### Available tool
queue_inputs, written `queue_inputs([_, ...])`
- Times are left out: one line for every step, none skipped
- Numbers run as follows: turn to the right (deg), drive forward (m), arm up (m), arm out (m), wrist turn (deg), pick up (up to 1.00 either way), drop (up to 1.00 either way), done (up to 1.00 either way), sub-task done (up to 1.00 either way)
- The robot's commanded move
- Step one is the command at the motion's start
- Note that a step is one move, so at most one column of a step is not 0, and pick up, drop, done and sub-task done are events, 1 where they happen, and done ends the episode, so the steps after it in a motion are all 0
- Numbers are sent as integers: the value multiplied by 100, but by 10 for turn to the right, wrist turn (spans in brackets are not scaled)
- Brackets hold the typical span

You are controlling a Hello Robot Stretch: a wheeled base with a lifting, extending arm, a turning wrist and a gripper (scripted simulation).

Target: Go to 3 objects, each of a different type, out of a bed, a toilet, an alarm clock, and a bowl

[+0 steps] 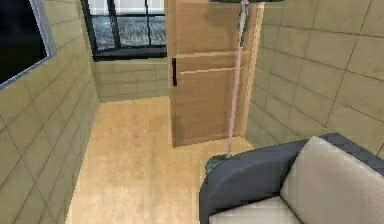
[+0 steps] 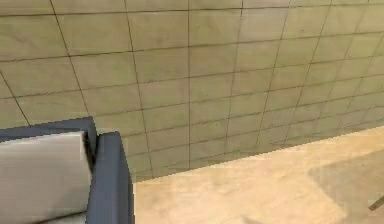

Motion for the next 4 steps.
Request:
queue_inputs([-150, 0, 0, 0, 0, 0, 0, 0, 0])
queue_inputs([0, 15, 0, 0, 0, 0, 0, 0, 0])
queue_inputs([450, 0, 0, 0, 0, 0, 0, 0, 0])
queue_inputs([450, 0, 0, 0, 0, 0, 0, 0, 0])
